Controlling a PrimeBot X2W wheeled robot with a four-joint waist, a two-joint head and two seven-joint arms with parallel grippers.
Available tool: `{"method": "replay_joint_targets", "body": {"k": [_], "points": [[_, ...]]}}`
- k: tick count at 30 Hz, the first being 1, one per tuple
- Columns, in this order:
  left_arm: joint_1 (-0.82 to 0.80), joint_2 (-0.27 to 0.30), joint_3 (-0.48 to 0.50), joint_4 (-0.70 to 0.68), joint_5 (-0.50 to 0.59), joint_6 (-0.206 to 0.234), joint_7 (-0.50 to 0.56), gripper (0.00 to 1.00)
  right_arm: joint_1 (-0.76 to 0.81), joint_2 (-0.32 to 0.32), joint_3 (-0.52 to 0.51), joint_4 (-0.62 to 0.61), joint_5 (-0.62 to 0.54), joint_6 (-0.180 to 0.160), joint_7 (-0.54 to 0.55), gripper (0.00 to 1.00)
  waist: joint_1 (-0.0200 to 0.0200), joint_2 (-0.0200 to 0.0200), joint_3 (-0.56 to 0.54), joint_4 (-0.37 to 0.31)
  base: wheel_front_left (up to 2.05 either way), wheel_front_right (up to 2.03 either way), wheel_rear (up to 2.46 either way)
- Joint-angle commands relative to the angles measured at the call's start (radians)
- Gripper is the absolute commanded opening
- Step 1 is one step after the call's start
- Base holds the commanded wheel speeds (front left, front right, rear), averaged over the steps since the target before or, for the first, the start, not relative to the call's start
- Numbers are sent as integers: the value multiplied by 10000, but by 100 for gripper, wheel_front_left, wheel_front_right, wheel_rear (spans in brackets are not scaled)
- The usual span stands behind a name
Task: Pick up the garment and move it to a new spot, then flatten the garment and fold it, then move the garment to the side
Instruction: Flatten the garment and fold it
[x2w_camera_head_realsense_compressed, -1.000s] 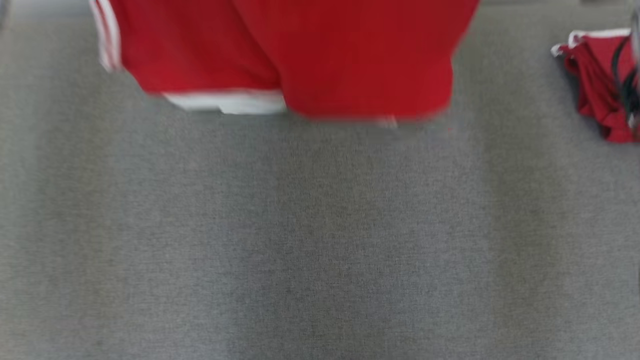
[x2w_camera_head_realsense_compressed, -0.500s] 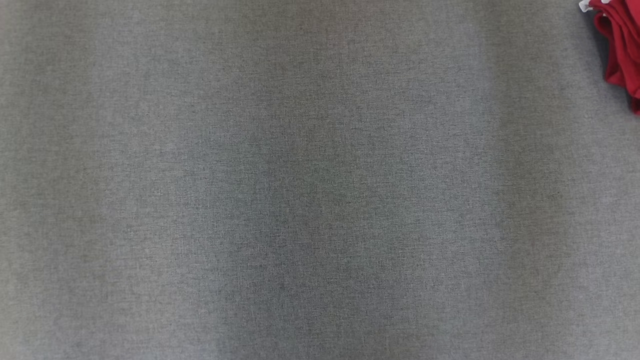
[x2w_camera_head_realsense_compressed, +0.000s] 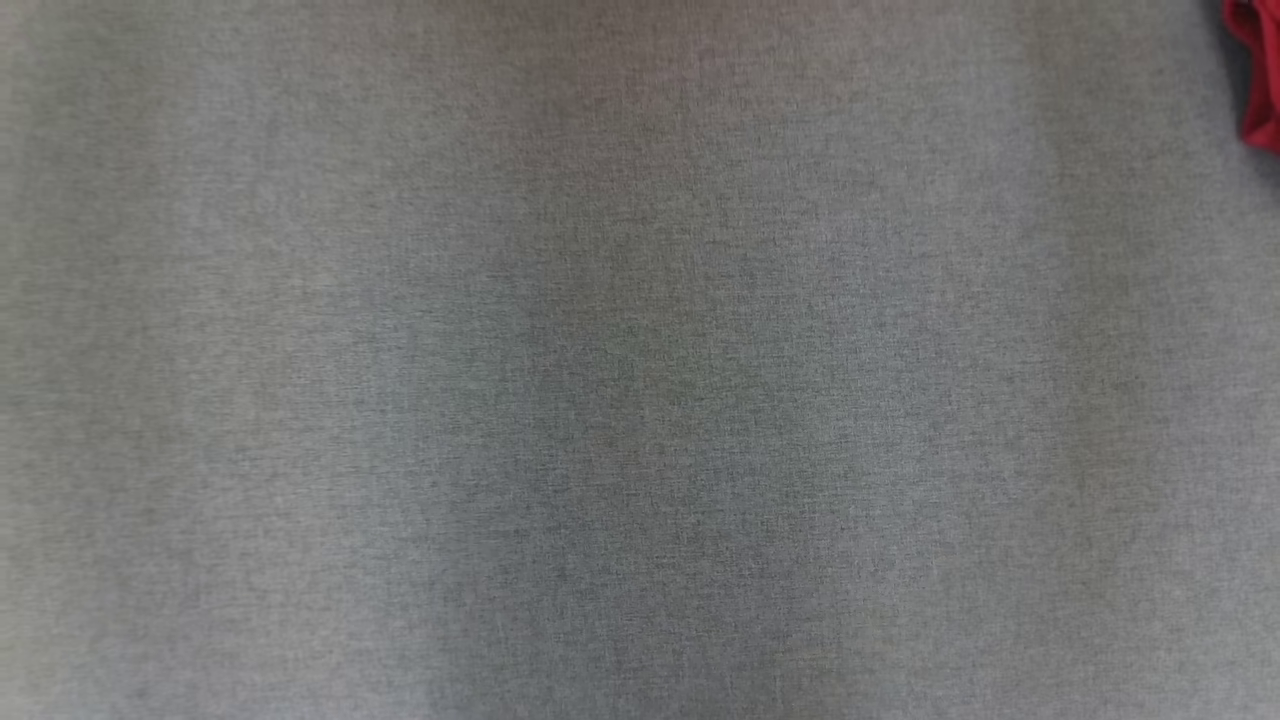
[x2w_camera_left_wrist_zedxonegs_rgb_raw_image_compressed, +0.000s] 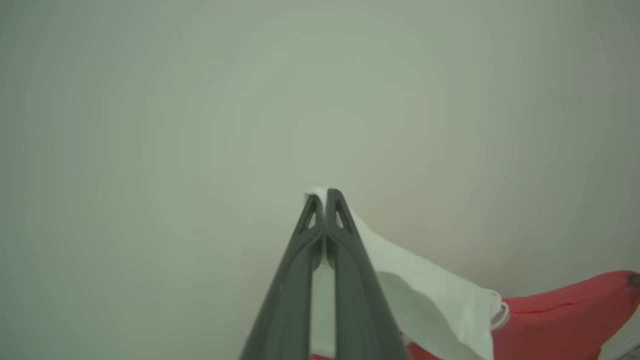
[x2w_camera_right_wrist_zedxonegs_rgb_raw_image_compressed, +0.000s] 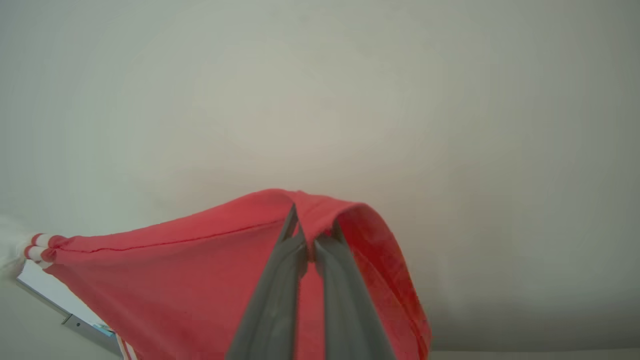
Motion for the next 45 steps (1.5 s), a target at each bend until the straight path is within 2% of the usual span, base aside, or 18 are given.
{"method": "replay_joint_targets", "body": {"k": [1,3,10,17,22,27,30,33,38,45], "points": [[675,321,-23,-362,-424,27,-297,0,676,-271,132,-469,417,4,-77,0,-2,-2,-241,63,0,0,0],[1061,370,-22,-531,-632,27,-438,0,1007,-445,209,-732,566,4,-110,0,-2,-2,-331,102,0,0,0],[4394,819,302,-2224,-1703,114,-1566,0,4101,-1384,574,-2583,1804,4,-604,0,-2,-2,-1251,307,0,0,0],[8443,970,807,-4988,-2301,1063,-2019,0,7524,-2150,720,-4277,2682,5,-1418,0,-2,-2,-2049,610,0,0,0],[11129,966,1287,-6604,-2283,1785,-2066,0,9684,-2353,880,-5071,3005,5,-2070,0,-2,-2,-2569,667,0,0,0],[13884,398,2104,-7580,-2253,2111,-2078,0,11451,-2277,1160,-5373,3076,5,-2722,0,-2,-2,-3022,690,0,0,0],[15364,-131,2651,-7800,-2098,2154,-2079,0,12211,-2365,1467,-5367,2761,5,-2979,0,-2,-2,-3190,673,0,0,0],[16539,-660,2846,-7809,-1956,1997,-2069,0,12934,-2334,1618,-5194,2710,5,-3341,0,-2,-2,-3388,716,0,0,0],[18053,-1554,2747,-7630,-1805,1779,-2070,0,13936,-2551,1872,-5021,2535,5,-3745,0,-2,-2,-3715,797,0,0,0],[19658,-2049,2607,-7203,-1886,1719,-2070,0,15051,-2902,2074,-4910,2464,5,-4172,0,-2,-2,-4166,873,0,0,0]]}}
